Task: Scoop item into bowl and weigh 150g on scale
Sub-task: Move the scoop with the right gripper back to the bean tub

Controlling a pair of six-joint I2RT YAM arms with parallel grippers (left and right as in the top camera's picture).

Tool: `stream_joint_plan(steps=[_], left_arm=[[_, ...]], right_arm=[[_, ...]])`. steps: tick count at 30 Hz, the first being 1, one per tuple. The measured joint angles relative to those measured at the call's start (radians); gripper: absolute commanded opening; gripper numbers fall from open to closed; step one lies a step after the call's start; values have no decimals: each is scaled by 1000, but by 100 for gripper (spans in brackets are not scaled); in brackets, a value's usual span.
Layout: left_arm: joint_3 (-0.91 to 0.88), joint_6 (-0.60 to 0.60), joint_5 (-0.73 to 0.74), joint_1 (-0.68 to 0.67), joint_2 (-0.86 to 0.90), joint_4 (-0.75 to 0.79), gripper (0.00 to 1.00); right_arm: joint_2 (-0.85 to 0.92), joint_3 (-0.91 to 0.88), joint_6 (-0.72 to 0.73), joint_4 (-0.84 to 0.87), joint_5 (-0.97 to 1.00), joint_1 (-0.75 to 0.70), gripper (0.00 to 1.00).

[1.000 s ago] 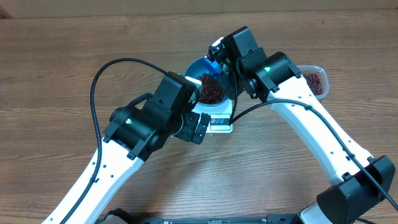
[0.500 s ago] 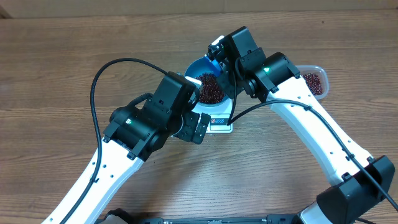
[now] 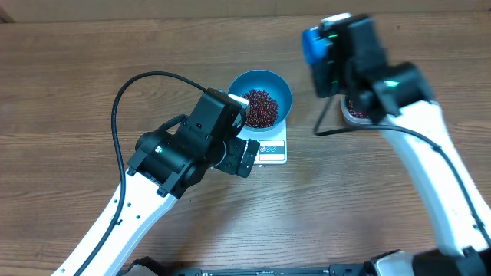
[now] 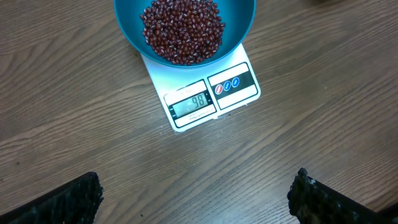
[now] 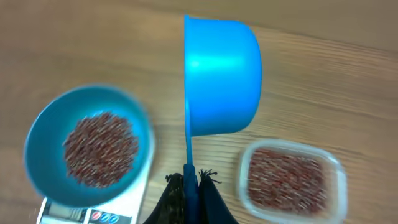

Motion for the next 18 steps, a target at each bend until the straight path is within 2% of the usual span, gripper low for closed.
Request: stream_joint_plan(steps=[8, 12, 18], left_arm=[[0, 0, 0, 0, 0, 0, 100], [0, 0, 0, 0, 0, 0, 100], [0, 0, 0, 0, 0, 0, 100]], right_arm=[[-23, 14, 39, -134, 13, -266, 4], [6, 14, 42, -177, 38, -306, 4], [133, 14, 44, -253, 137, -291, 4]])
